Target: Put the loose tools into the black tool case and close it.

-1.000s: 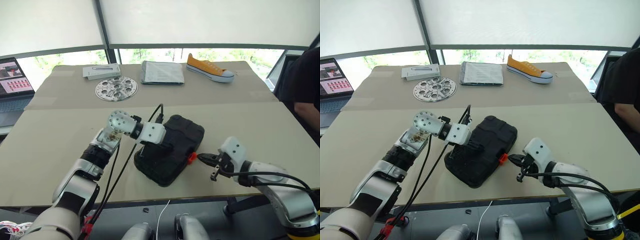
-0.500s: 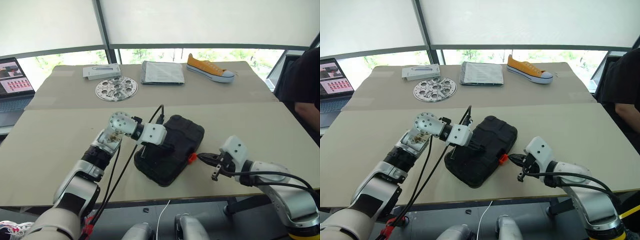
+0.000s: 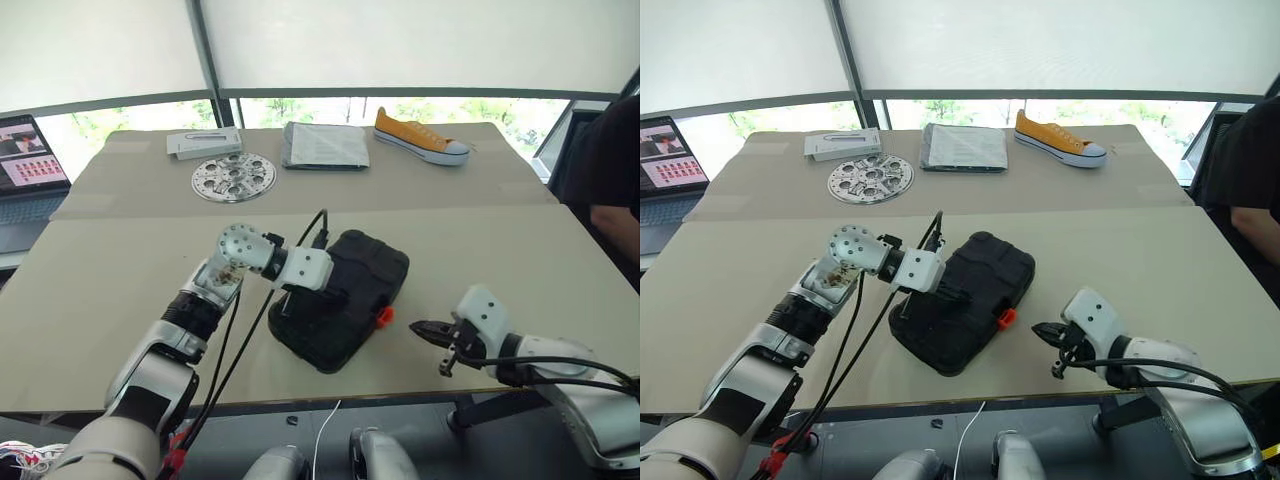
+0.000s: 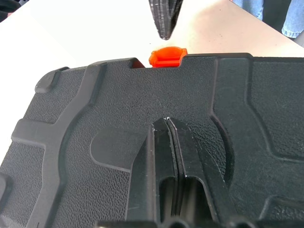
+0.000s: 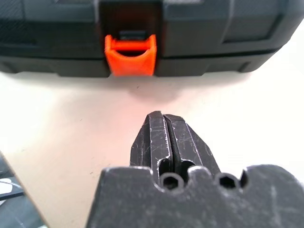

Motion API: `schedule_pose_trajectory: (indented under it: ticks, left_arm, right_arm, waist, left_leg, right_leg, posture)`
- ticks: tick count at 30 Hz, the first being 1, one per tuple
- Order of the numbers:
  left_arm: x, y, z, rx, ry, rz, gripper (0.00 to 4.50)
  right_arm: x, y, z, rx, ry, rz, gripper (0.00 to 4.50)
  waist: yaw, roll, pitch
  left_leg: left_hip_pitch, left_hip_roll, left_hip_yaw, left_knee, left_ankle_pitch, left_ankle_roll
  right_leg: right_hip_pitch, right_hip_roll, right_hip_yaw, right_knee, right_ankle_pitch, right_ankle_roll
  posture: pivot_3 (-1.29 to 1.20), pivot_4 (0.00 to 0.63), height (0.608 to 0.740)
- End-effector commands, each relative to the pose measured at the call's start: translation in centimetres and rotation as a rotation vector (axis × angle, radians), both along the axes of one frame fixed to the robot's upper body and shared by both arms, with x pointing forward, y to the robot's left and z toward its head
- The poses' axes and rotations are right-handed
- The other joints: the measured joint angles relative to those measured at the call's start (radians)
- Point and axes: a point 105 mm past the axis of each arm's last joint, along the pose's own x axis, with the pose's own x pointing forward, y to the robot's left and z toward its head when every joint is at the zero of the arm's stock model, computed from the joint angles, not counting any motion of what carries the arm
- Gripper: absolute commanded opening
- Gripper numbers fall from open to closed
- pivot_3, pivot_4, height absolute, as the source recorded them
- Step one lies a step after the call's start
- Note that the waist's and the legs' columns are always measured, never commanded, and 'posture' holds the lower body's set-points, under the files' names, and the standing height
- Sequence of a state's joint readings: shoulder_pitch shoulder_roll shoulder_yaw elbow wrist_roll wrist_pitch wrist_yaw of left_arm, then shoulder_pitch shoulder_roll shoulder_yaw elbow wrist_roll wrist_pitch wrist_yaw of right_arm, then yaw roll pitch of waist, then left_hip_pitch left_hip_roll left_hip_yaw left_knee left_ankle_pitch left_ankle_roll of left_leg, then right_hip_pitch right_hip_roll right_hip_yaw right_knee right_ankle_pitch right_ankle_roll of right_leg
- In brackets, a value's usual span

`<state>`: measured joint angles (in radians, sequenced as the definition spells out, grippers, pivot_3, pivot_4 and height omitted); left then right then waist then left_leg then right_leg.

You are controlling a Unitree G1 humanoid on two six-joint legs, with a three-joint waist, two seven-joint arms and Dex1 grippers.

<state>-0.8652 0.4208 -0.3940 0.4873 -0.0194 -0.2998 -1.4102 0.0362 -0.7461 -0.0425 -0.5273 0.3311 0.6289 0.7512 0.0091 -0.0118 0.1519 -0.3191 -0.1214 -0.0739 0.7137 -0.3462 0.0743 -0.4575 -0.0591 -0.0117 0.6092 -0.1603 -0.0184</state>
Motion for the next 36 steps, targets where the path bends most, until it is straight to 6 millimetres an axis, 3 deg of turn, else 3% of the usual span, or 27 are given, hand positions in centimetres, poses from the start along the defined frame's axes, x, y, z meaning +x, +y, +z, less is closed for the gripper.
schedule_pose_trajectory:
  ticks: [1,8,11,15,19,24,28,29,31,36]
  left_arm:
    - [0.0,1.4,-2.5,0.102,0.054,0.036,0.06]
    - [0.1,1.4,-2.9,0.109,0.055,0.035,0.06]
    - [0.1,1.4,-2.9,0.104,0.056,0.042,0.06]
    - [0.5,2.4,-2.7,0.080,0.082,0.108,0.06]
    - [0.7,5.1,-1.2,-0.007,0.182,0.227,1.13]
    - [-1.0,11.0,1.7,-0.116,0.361,0.405,2.89]
    - [-3.5,16.9,3.2,-0.134,0.456,0.597,4.26]
    - [-4.1,18.1,3.2,-0.123,0.449,0.636,4.44]
    - [-5.0,19.8,3.3,-0.109,0.430,0.690,4.44]
    - [-6.5,21.4,3.5,-0.122,0.423,0.774,4.44]
  right_arm:
    - [0.8,1.9,1.6,0.027,-0.087,0.047,0.00]
    - [2.5,5.1,4.9,0.136,-0.160,0.108,0.00]
    - [2.3,4.9,4.5,0.107,-0.148,0.111,0.00]
    - [1.4,3.1,4.7,0.102,-0.128,0.088,0.00]
    - [-0.2,0.7,6.3,0.137,-0.095,0.110,1.13]
    - [-2.7,-3.3,7.9,0.102,-0.010,0.173,2.80]
    - [-3.7,-6.1,9.1,0.034,0.023,0.209,4.21]
    - [-3.6,-6.7,9.5,0.024,0.015,0.212,4.43]
    - [-3.4,-7.3,10.2,0.024,0.005,0.227,4.43]
    - [-2.8,-7.6,10.8,0.045,0.019,0.273,4.43]
  waist:
    - [-0.002,0.000,0.000]
    - [-0.001,0.000,0.000]
    - [0.003,0.000,0.000]
    - [0.003,0.001,-0.001]
    - [-0.007,0.001,-0.001]
    - [-0.020,0.003,0.000]
    - [-0.017,0.003,0.003]
    - [-0.017,0.003,0.003]
    - [-0.015,0.003,0.004]
    - [0.003,0.004,0.005]
  left_leg:
    - [0.000,0.000,0.000,0.000,0.000,0.000]
    - [0.000,0.000,0.000,0.000,0.000,0.000]
    - [0.000,0.000,0.000,0.000,0.000,0.000]
    - [0.000,-0.001,0.000,0.000,0.000,0.000]
    - [0.000,0.000,0.000,-0.001,0.000,0.000]
    - [0.001,0.004,0.000,-0.003,0.000,0.000]
    - [-0.001,0.004,0.000,-0.004,-0.001,0.001]
    - [-0.001,0.004,0.001,-0.003,-0.001,0.002]
    - [-0.001,0.004,0.001,-0.003,-0.001,0.002]
    - [-0.002,0.004,0.001,-0.004,-0.003,0.000]
  right_leg:
    - [0.000,0.000,0.000,0.000,0.000,0.000]
    - [0.000,0.000,0.000,0.000,0.000,0.000]
    - [0.000,0.000,0.000,0.000,0.000,0.000]
    - [0.000,0.000,0.000,0.000,0.000,0.000]
    - [0.000,0.000,0.000,0.000,0.000,0.000]
    - [-0.002,0.003,-0.001,0.000,0.000,0.000]
    - [-0.002,0.003,-0.001,-0.002,0.000,-0.001]
    - [-0.002,0.003,-0.001,-0.002,0.000,-0.001]
    - [-0.002,0.003,-0.001,-0.005,0.000,-0.001]
    - [-0.001,0.001,-0.003,-0.008,0.000,-0.001]
  posture:
    - [0.00,0.150,0.740]
    - [0.00,0.150,0.740]
    - [0.00,0.150,0.740]
    - [0.00,0.150,0.740]
    - [0.00,0.150,0.740]
    - [0.00,0.150,0.740]
    - [0.00,0.150,0.740]
    - [0.00,0.150,0.740]
    - [0.00,0.150,0.740]
    - [0.00,0.150,0.740]
